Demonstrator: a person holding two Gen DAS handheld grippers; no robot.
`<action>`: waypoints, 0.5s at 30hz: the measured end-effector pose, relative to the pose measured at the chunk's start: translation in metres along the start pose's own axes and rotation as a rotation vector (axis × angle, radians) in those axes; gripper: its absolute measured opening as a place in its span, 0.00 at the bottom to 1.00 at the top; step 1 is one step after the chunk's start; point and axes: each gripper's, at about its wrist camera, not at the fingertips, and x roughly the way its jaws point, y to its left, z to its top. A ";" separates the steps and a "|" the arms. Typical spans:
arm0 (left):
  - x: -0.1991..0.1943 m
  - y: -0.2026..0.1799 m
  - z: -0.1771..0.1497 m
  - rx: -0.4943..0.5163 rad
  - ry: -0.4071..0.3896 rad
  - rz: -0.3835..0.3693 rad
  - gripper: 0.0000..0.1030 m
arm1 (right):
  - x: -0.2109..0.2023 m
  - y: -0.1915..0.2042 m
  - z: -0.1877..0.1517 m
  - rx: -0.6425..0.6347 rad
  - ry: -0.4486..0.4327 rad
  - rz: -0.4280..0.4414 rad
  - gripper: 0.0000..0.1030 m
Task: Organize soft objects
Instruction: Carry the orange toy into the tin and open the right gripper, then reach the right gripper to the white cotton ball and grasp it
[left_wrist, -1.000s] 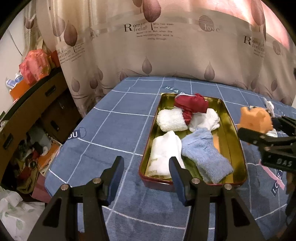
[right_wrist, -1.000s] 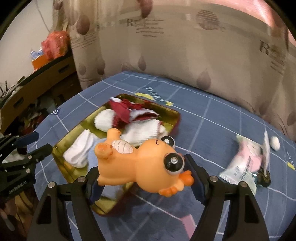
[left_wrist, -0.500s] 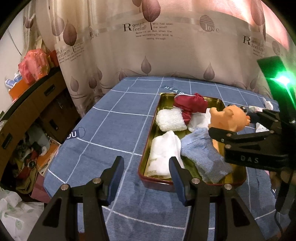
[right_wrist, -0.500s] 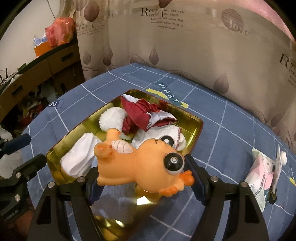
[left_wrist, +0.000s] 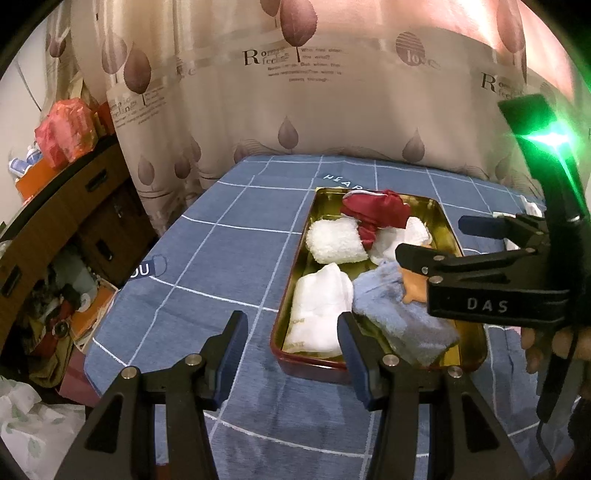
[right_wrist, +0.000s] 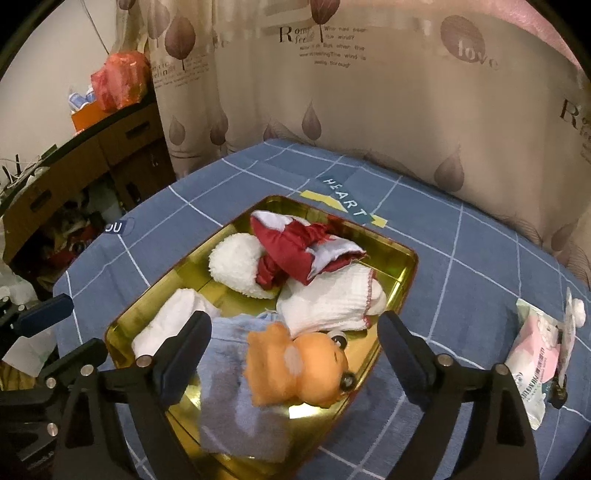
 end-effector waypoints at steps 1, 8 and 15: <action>0.000 0.000 0.000 0.003 0.001 -0.001 0.50 | -0.003 -0.002 0.000 0.007 -0.006 0.004 0.87; 0.003 -0.008 -0.003 0.024 0.010 -0.004 0.50 | -0.030 -0.027 -0.014 0.057 -0.042 -0.013 0.87; 0.002 -0.013 -0.006 0.039 0.010 -0.009 0.50 | -0.057 -0.082 -0.039 0.119 -0.051 -0.101 0.87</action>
